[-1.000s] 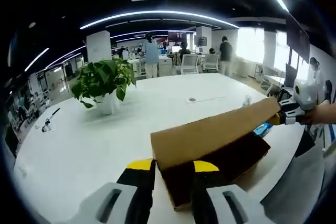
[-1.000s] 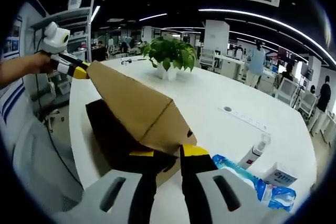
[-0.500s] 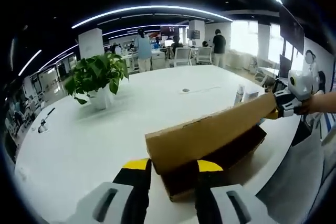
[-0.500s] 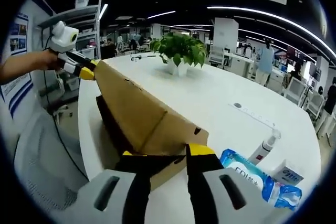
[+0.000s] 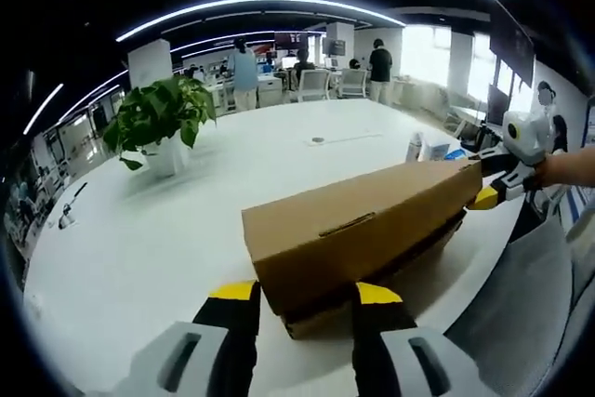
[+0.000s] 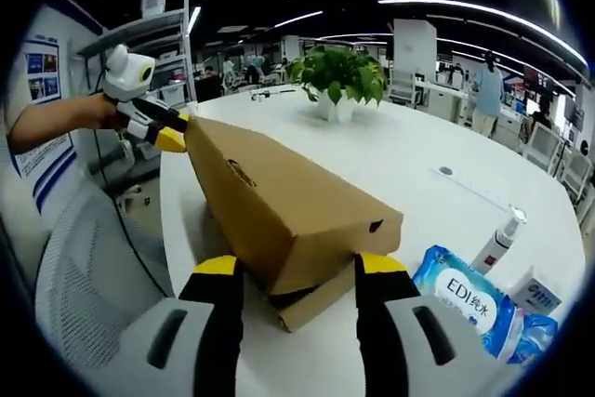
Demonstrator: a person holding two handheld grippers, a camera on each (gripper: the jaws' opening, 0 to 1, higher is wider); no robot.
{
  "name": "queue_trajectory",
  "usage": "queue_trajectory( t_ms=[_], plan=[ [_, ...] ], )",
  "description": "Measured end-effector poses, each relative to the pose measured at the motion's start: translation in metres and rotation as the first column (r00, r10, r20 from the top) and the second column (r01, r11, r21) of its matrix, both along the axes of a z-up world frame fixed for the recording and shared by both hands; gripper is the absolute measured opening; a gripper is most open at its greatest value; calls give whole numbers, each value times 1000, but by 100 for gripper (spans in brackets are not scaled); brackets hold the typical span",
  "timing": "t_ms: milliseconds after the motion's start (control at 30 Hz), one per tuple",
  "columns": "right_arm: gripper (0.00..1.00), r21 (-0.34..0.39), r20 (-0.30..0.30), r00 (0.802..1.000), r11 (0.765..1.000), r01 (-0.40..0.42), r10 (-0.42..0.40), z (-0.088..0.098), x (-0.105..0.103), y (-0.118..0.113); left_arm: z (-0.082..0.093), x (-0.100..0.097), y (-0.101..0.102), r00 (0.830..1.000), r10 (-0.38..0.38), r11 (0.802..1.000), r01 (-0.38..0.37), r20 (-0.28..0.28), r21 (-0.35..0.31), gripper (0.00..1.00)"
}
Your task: Operate the shoe box by opening the lid, removing the specified soft item, and placing it in the target area until the item is outside and the box remains undamaged.
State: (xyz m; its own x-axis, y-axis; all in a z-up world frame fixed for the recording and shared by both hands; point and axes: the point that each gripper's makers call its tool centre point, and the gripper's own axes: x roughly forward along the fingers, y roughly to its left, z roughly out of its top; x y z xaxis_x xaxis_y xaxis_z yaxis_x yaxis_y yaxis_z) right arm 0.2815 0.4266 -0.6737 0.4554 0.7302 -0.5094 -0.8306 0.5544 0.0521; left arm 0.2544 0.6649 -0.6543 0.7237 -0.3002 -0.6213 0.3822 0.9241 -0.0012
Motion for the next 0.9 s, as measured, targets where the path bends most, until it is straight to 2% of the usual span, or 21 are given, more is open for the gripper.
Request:
queue_trajectory(
  t_ms=[267, 467, 900],
  plan=[
    [53, 28, -47, 999, 1000, -4, 6, -7, -7, 4, -14, -4, -1, 1000, 3, 1000, -4, -30, -16, 42],
    [55, 52, -96, 995, 998, 18, -13, -14, -7, 6, -25, -7, -2, 999, 14, 999, -15, -53, -34, 44],
    [51, 31, -115, 993, 999, 37, -34, -28, -5, 6, -43, -7, -4, 995, 26, 999, -29, -99, -27, 43]
  ],
)
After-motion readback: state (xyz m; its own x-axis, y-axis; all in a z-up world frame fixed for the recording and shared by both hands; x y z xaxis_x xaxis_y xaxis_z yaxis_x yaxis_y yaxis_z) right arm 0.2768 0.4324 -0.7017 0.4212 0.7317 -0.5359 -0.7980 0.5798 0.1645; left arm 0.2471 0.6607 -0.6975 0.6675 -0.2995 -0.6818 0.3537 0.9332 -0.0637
